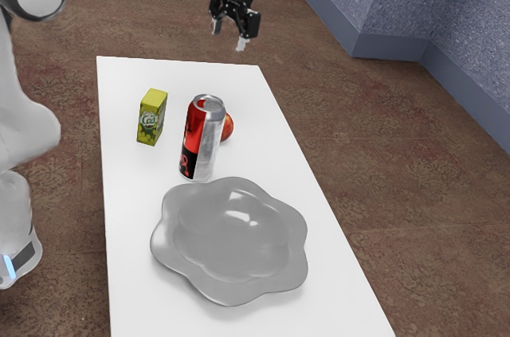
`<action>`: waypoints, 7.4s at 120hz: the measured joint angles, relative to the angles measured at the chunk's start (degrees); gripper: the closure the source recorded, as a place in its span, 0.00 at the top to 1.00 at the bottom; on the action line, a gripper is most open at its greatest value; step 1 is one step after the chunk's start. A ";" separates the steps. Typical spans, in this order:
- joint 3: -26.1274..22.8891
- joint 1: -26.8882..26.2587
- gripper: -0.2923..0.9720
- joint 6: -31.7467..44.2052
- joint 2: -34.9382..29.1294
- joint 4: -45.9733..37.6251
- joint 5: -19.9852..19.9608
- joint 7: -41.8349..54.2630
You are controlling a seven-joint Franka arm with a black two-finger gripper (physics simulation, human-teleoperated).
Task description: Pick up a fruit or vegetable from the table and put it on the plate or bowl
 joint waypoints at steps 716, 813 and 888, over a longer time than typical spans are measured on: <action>-21.85 -20.36 0.39 0.21 10.07 -17.59 -7.08 -17.38; -23.41 -23.90 0.66 9.11 12.73 -20.88 -9.02 -19.30; -20.46 -11.58 0.75 7.37 13.48 -7.39 -8.38 -19.05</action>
